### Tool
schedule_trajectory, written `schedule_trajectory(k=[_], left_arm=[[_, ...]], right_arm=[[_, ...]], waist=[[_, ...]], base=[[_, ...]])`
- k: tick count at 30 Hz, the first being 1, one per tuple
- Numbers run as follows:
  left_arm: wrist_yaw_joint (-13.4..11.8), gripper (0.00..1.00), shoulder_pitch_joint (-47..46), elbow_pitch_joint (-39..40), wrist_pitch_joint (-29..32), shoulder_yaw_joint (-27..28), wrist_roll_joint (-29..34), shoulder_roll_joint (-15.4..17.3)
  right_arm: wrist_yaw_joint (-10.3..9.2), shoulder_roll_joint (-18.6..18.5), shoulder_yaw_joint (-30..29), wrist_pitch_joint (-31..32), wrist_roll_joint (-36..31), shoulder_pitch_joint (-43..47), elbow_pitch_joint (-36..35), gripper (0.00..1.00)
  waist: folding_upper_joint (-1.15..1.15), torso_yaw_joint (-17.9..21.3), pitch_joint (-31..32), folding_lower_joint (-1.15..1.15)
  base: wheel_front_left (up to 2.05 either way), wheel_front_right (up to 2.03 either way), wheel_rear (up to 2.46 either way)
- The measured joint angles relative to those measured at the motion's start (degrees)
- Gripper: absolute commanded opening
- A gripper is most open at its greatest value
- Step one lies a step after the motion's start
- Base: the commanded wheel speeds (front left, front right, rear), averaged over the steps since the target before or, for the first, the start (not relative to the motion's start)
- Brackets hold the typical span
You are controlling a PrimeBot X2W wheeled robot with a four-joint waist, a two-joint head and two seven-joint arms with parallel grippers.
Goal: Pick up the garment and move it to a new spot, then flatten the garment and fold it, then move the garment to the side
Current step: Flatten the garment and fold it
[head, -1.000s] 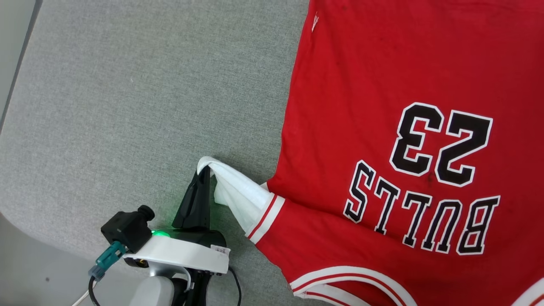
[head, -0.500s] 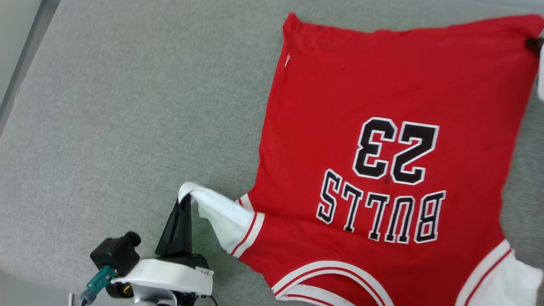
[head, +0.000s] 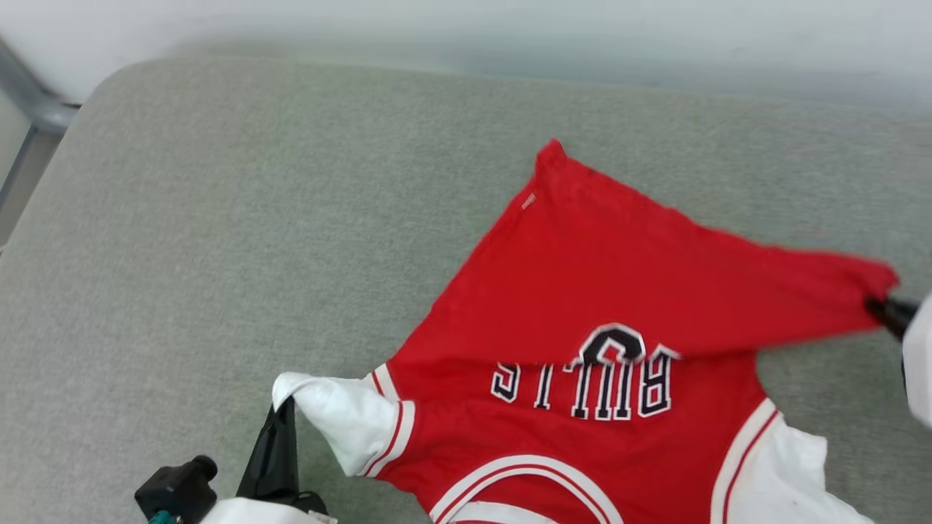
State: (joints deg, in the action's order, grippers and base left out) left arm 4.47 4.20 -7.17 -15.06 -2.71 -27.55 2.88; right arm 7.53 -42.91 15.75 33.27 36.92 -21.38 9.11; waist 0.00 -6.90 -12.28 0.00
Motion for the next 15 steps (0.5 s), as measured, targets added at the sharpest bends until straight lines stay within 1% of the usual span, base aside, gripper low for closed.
schedule_trajectory(k=[3, 6, 8, 12, 15], left_arm=[[-0.1, 0.0, 0.9, 0.1, 0.0, 0.9, 0.4, 0.0], [-0.1, 0.0, 1.8, 0.0, 0.0, 1.4, 0.8, 0.0], [-0.1, 0.0, 1.9, 0.0, 0.0, 1.5, 1.1, 0.0], [0.1, 0.0, 1.7, -0.3, 0.0, 1.4, 1.2, 0.0], [0.2, 0.0, 1.4, -0.6, 0.0, 1.3, 1.3, 0.0]], right_arm=[[0.0, 0.0, -3.2, 0.1, 0.3, 8.0, -2.4, 0.0], [0.0, 0.9, -6.2, 0.9, 0.2, 15.4, -4.0, 0.0], [0.0, 1.9, -7.6, 1.4, -0.3, 19.9, -4.0, 0.0], [0.0, 4.1, -8.7, 2.8, -0.6, 27.6, -2.8, 0.0], [-0.03, 5.7, -9.5, 3.5, -0.2, 30.6, -1.8, 0.0]], waist=[[0.0, 1.4, 1.2, 0.0], [0.0, 2.7, 2.2, 0.0], [0.0, 3.4, 2.6, 0.0], [0.0, 4.0, 2.6, 0.0], [0.0, 4.0, 2.6, 0.0]], base=[[0.0, 0.0, 0.0], [0.0, 0.0, 0.0], [0.0, 0.0, 0.0], [0.0, 0.0, 0.0], [0.0, 0.0, 0.0]])
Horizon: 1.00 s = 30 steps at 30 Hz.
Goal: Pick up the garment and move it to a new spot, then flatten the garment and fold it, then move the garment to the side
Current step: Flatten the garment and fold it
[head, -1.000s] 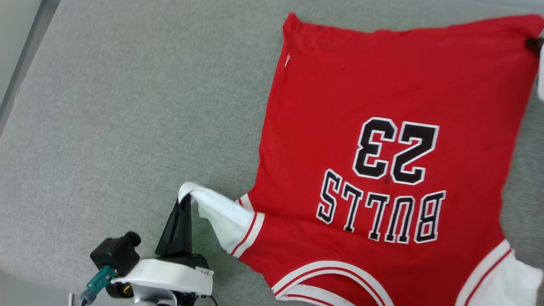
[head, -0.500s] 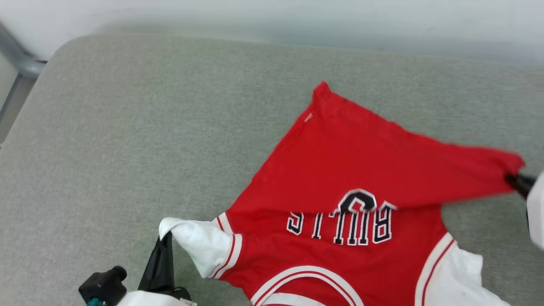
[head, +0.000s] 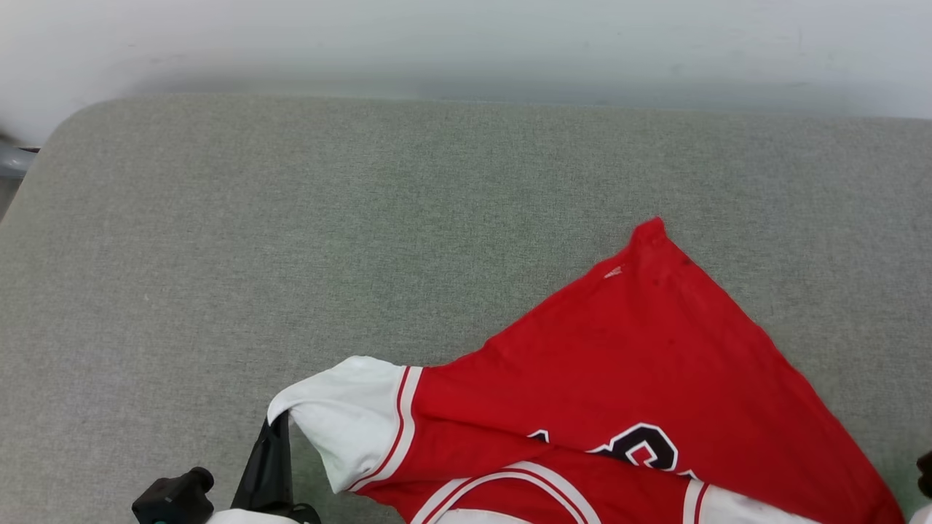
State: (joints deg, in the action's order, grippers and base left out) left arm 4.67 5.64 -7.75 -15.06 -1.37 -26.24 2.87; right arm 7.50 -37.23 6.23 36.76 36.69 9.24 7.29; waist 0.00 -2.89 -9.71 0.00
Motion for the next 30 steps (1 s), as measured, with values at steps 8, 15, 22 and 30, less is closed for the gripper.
schedule_trajectory(k=[8, 15, 22, 30], left_arm=[[0.4, 0.0, 0.0, -0.6, 0.0, 0.0, 0.3, 0.0], [0.4, 0.0, 0.0, -0.3, 0.0, -0.4, 0.4, 0.0], [0.5, 0.0, -1.0, 0.6, 0.0, -1.9, 0.4, 0.0], [0.5, 0.0, -3.9, 1.9, 0.0, -4.1, -0.2, 0.0]], right_arm=[[0.02, 2.7, -2.4, -1.8, 0.1, 2.5, -0.9, 1.0], [0.03, 3.1, -10.4, -5.8, -2.1, -2.2, -11.3, 1.0], [0.01, 1.8, -10.2, -3.1, -4.8, -15.6, -18.8, 1.0], [0.02, -1.1, 5.5, 7.8, -6.1, -35.2, -13.5, 1.0]], waist=[[0.0, 0.1, 0.5, 0.0], [0.0, -0.5, 0.8, 0.0], [0.0, -2.2, -1.1, 0.01], [0.0, -5.1, -4.7, 0.01]], base=[[0.0, 0.0, 0.0], [0.0, 0.0, 0.0], [0.0, 0.0, 0.0], [0.0, 0.0, 0.0]])
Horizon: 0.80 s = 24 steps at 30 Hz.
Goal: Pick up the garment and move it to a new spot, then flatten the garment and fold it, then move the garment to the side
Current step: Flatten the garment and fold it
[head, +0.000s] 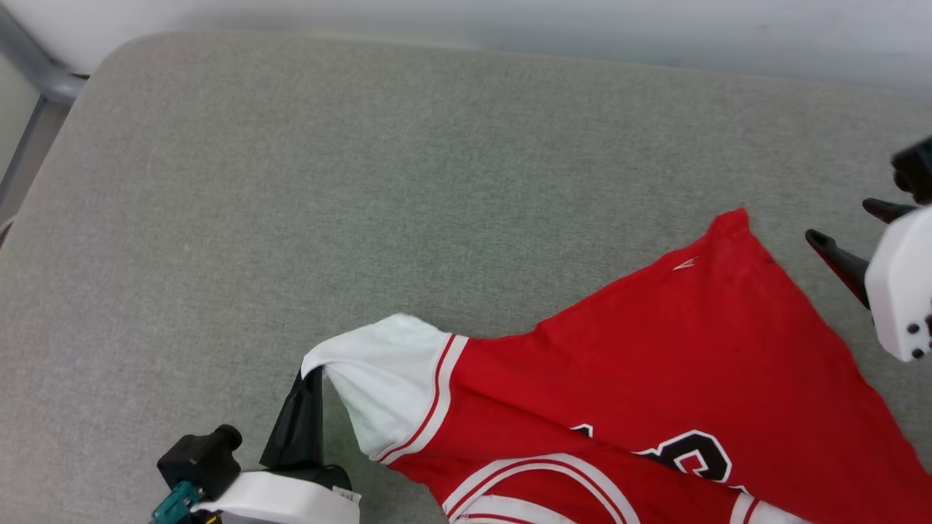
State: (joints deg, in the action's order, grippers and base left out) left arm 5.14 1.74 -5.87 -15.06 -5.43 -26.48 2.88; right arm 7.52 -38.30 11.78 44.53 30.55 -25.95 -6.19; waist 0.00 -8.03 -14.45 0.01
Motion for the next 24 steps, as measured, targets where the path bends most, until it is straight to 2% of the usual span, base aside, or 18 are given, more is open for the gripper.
schedule_trajectory(k=[6, 7, 17, 23, 24], left_arm=[[-0.1, 0.0, -1.7, 1.1, 0.0, -1.6, -0.9, 0.0], [-0.3, 0.0, -2.6, 1.7, 0.0, -2.3, -1.5, 0.0], [-0.9, 0.0, -5.0, 2.5, 0.0, -5.2, -3.1, 0.0], [-1.2, 0.0, -5.8, 2.3, 0.0, -5.5, -3.4, 0.0], [-1.3, 0.0, -5.8, 2.2, 0.0, -5.4, -3.4, 0.0]], right_arm=[[0.0, -1.5, 10.9, 9.0, 1.6, -10.6, 9.3, 1.0], [0.0, -2.0, 14.8, 10.0, 1.1, -14.5, 13.2, 1.0], [-0.01, -0.2, 24.8, 7.9, 0.3, -21.9, 25.7, 1.0], [0.01, -0.6, 30.1, 5.8, 1.5, -24.6, 29.8, 1.0], [0.02, -0.7, 30.8, 5.1, 1.8, -25.0, 30.3, 0.29]], waist=[[0.0, -2.5, -2.8, 0.0], [0.0, -3.7, -4.3, 0.0], [0.0, -6.5, -9.6, 0.0], [0.0, -7.1, -10.8, -0.02], [0.0, -7.0, -10.7, -0.02]], base=[[0.0, 0.0, 0.0], [0.0, 0.0, 0.0], [0.0, 0.0, 0.0], [0.0, 0.0, 0.0], [0.0, 0.0, 0.0]])
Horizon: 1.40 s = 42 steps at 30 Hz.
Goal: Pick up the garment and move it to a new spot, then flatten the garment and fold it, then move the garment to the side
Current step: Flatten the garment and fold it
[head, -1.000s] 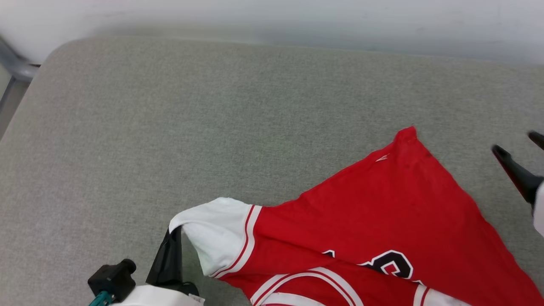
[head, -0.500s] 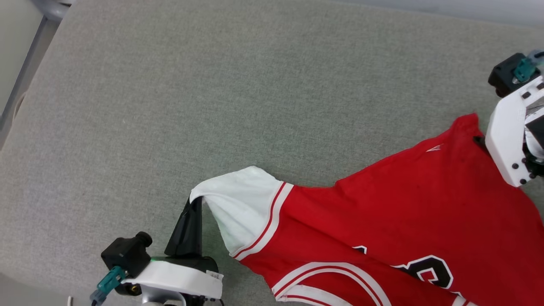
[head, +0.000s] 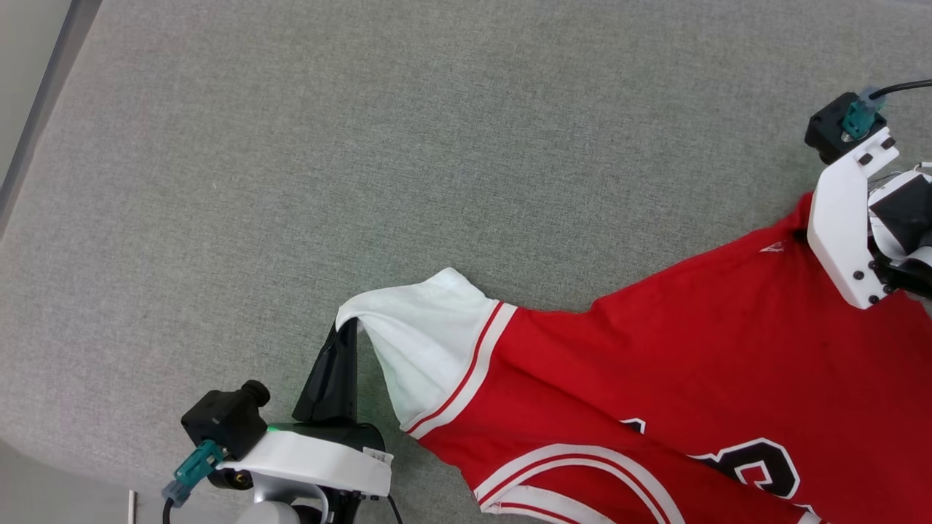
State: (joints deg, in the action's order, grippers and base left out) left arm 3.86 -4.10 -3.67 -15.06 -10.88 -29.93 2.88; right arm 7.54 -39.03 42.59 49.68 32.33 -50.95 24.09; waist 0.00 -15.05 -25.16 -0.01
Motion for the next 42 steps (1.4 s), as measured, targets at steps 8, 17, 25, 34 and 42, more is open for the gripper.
schedule_trajectory(k=[8, 17, 25, 34, 42], left_arm=[[-0.2, 0.0, 0.4, -1.3, 0.0, 1.1, 0.6, 0.0], [0.7, 0.0, 2.7, -0.9, 0.0, 4.0, 5.1, 0.1], [1.7, 0.0, 2.1, 3.7, 0.0, 5.7, 8.3, 3.0], [0.7, 0.0, -7.8, 12.9, 2.2, 7.6, 9.3, 6.1], [0.7, 0.0, -23.1, 17.0, 5.7, 7.5, 10.4, 8.2]], right_arm=[[0.01, 1.4, 1.9, -10.4, 3.8, -1.3, 4.1, 0.0], [0.0, 2.0, -0.8, -25.2, 7.6, 1.2, 2.4, 0.0], [-0.01, 1.3, -8.0, -34.3, 8.0, 8.1, -5.5, 0.0], [-0.01, 6.9, -24.6, -40.4, 1.6, 15.0, -15.9, 0.0], [-0.02, 15.9, -36.9, -40.9, -5.6, 16.7, -26.3, 0.0]], waist=[[0.0, 1.5, 2.5, 0.01], [0.0, 4.2, 8.6, 0.02], [0.0, 7.1, 14.5, 0.01], [0.0, 10.6, 18.6, 0.01], [0.0, 12.6, 17.5, 0.01]], base=[[0.0, 0.0, 0.0], [0.0, 0.0, 0.0], [0.0, 0.0, 0.0], [0.0, 0.0, 0.0], [0.0, 0.0, 0.0]])
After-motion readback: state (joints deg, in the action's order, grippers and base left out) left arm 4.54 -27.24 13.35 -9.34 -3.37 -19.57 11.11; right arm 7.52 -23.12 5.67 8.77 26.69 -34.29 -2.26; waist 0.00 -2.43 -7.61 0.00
